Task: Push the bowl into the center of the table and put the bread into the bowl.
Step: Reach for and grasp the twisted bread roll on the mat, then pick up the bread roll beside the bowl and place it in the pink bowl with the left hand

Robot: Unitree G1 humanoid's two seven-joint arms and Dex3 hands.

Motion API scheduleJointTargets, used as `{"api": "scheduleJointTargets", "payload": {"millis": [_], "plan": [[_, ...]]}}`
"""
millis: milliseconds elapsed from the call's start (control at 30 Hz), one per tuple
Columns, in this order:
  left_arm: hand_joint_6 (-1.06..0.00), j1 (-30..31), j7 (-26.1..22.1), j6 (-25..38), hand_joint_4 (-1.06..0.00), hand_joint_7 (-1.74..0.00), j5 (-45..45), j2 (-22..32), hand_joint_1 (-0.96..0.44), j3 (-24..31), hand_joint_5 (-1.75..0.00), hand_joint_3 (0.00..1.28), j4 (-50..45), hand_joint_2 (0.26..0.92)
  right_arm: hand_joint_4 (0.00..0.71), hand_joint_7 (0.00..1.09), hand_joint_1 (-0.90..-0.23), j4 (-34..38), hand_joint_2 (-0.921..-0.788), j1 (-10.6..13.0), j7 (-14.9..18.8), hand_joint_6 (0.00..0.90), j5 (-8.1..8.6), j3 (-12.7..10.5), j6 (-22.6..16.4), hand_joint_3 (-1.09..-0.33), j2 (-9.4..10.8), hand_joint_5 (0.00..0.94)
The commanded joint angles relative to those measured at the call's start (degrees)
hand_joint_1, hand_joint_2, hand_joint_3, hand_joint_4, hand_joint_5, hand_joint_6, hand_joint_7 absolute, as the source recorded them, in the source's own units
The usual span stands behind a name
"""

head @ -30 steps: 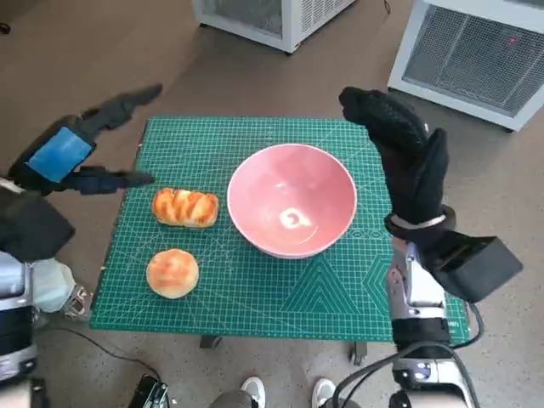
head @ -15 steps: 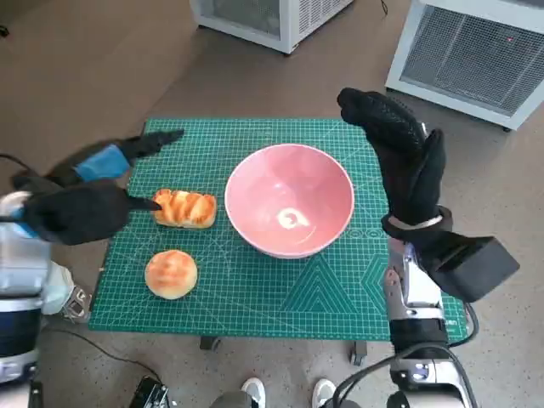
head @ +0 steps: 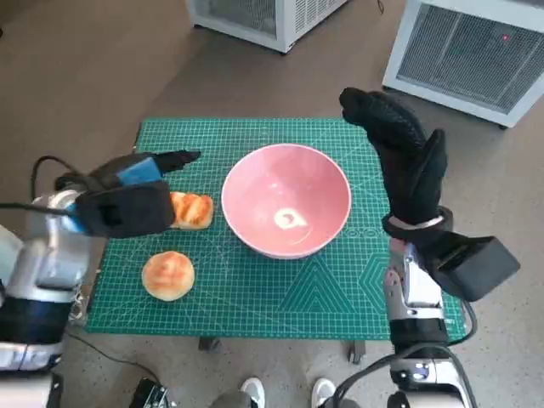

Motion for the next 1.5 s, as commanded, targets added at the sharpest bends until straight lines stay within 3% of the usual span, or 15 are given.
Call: {"api": "scheduleJointTargets", "payload": {"millis": [33, 467, 633, 733, 767, 833, 967, 1100, 1133, 1233, 1333, 1433, 1500], "plan": [[-0.33, -2.5, 0.0, 0.6, -0.21, -0.01, 2.1, -1.5, 0.14, -2.5, 0.00, 0.01, 4.2, 0.781, 0.246, 0.48, -0.759, 0.8, -0.921, 1.4, 0.0, 0.110, 0.14, -0.4, 0.7, -0.725, -0.3, 0.006], [-0.38, -6.8, 2.7, 1.1, -0.24, -0.02, 7.0, -5.6, 0.11, -8.0, -0.01, 0.01, 16.6, 0.783, 0.247, 0.48, -0.753, 0.8, -0.921, 1.5, -0.2, 0.110, -0.01, -0.3, 0.6, -0.725, -0.2, 0.005], [-0.45, -7.7, 5.2, 0.2, -0.35, -0.03, 9.1, -7.1, 0.08, -10.0, -0.03, 0.01, 21.1, 0.790, 0.248, 0.48, -0.747, 0.7, -0.921, 1.6, 0.0, 0.110, 0.13, -0.3, 0.7, -0.725, -0.2, 0.004], [-0.50, -8.0, 7.0, -0.8, -0.57, -0.03, 10.3, -7.6, 0.07, -11.0, -0.11, 0.01, 23.5, 0.800, 0.248, 0.48, -0.747, 0.6, -0.921, 1.6, 0.1, 0.111, 0.26, -0.2, 0.9, -0.725, -0.2, 0.004], [-0.51, -8.1, 7.8, -1.4, -0.59, -0.02, 10.7, -7.7, 0.07, -11.5, -0.14, 0.01, 24.7, 0.802, 0.248, 0.48, -0.747, 0.5, -0.921, 1.6, 0.2, 0.111, 0.36, -0.2, 0.9, -0.725, -0.1, 0.004], [-0.56, -8.3, 9.2, -2.5, -0.58, -0.01, 11.3, -8.0, 0.07, -12.3, -0.49, 0.01, 26.7, 0.813, 0.247, 0.48, -0.747, 0.5, -0.921, 1.6, 0.3, 0.110, 0.54, -0.2, 1.0, -0.725, -0.1, 0.004], [-0.64, -8.7, 11.7, -4.3, -0.62, -0.01, 12.6, -8.3, 0.05, -13.7, -0.22, 0.01, 29.7, 0.826, 0.247, 0.48, -0.747, 0.2, -0.921, 1.8, 0.6, 0.110, 0.90, -0.1, 1.2, -0.726, -0.1, 0.003], [-0.74, -9.2, 14.1, -5.8, -0.80, -0.04, 14.0, -8.4, 0.03, -15.1, -0.14, 0.01, 32.2, 0.841, 0.251, 0.48, -0.745, -0.1, -0.921, 1.9, 0.9, 0.110, 1.29, -0.1, 1.5, -0.726, -0.1, 0.005], [-0.78, -9.4, 14.5, -6.2, -0.75, -0.06, 14.2, -8.4, 0.15, -15.3, -0.54, 0.04, 32.7, 0.870, 0.252, 0.48, -0.745, -0.1, -0.921, 1.9, 0.9, 0.109, 1.36, -0.1, 1.6, -0.726, -0.1, 0.005], [-0.86, -9.7, 15.7, -7.1, -0.70, -0.10, 14.8, -8.3, 0.30, -15.7, -1.00, 0.06, 33.7, 0.904, 0.255, 0.48, -0.743, -0.3, -0.921, 2.0, 1.2, 0.107, 1.73, -0.1, 1.8, -0.725, -0.1, 0.006], [-0.69, -10.0, 16.1, -7.7, -0.72, -0.75, 14.8, -8.0, 0.10, -15.8, -1.15, 0.06, 34.1, 0.915, 0.257, 0.48, -0.744, -0.5, -0.921, 2.1, 1.4, 0.105, 1.97, -0.1, 1.9, -0.724, -0.1, 0.007], [-0.65, -10.1, 15.7, -8.2, -0.74, -0.98, 14.3, -7.3, 0.03, -15.3, -1.16, 0.05, 32.8, 0.919, 0.258, 0.47, -0.744, -0.3, -0.921, 2.0, 1.7, 0.104, 2.33, -0.1, 2.0, -0.724, -0.1, 0.007], [-0.64, -10.0, 15.2, -8.3, -0.74, -1.05, 13.8, -6.8, 0.02, -14.7, -1.16, 0.05, 31.6, 0.919, 0.259, 0.47, -0.744, -0.2, -0.921, 2.0, 1.8, 0.104, 2.45, -0.1, 2.0, -0.724, -0.1, 0.007]]}}
